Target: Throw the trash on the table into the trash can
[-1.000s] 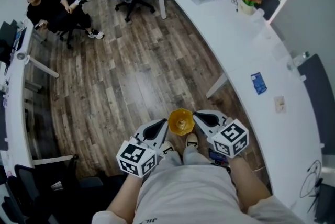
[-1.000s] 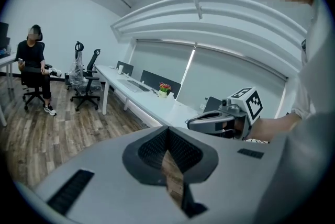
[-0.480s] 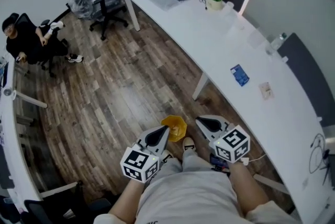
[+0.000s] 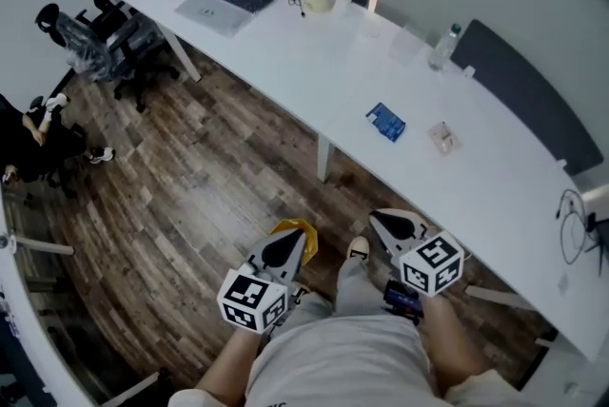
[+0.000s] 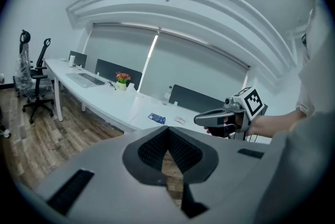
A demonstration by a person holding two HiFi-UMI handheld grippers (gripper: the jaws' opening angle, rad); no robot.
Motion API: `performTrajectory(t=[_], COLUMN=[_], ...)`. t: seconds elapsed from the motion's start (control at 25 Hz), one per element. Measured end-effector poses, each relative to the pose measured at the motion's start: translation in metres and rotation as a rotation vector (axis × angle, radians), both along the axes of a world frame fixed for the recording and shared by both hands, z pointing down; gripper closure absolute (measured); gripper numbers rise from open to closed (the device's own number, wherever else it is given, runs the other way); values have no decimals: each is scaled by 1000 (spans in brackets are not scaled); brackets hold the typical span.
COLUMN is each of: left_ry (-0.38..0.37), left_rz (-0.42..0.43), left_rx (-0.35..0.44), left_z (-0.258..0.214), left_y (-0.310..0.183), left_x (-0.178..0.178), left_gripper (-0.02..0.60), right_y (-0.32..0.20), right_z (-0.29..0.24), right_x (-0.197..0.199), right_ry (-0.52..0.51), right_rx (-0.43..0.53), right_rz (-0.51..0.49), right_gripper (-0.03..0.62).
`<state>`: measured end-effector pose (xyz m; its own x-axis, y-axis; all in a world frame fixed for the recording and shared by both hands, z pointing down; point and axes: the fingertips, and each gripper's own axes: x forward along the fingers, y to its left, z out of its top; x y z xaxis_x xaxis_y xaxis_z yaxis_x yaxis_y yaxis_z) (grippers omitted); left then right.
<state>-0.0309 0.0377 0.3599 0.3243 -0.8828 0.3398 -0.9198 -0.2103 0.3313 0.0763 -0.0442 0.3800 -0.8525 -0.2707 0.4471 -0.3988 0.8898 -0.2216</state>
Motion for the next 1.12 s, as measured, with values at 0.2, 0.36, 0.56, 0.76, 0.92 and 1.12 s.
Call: performTrajectory(t=[0.2, 0.36, 0.56, 0.76, 0.92, 1.12], left_ry=[-7, -17, -31, -22, -21, -22], left_rz=[43, 86, 142, 160, 149, 141], left_rx=[-5, -1, -1, -21, -39, -58], left_z=[0, -3, -2, 6, 12, 20], left_y=[-42, -84, -131, -169, -199, -227], left_x=[26, 55, 90, 110, 121, 131], left_gripper=[580, 580, 580, 580, 580, 580], right_y=[-50, -94, -145, -193, -233, -268], right_z=[2, 7, 16, 30, 47, 75], right_x=[43, 76, 114, 147, 178, 193], right_ry=[10, 26, 62, 107, 143, 222], right_rx=[23, 29, 40, 56, 50, 49], right_rz=[89, 133, 187, 228, 293, 284], right_gripper=[562, 562, 562, 562, 560, 560])
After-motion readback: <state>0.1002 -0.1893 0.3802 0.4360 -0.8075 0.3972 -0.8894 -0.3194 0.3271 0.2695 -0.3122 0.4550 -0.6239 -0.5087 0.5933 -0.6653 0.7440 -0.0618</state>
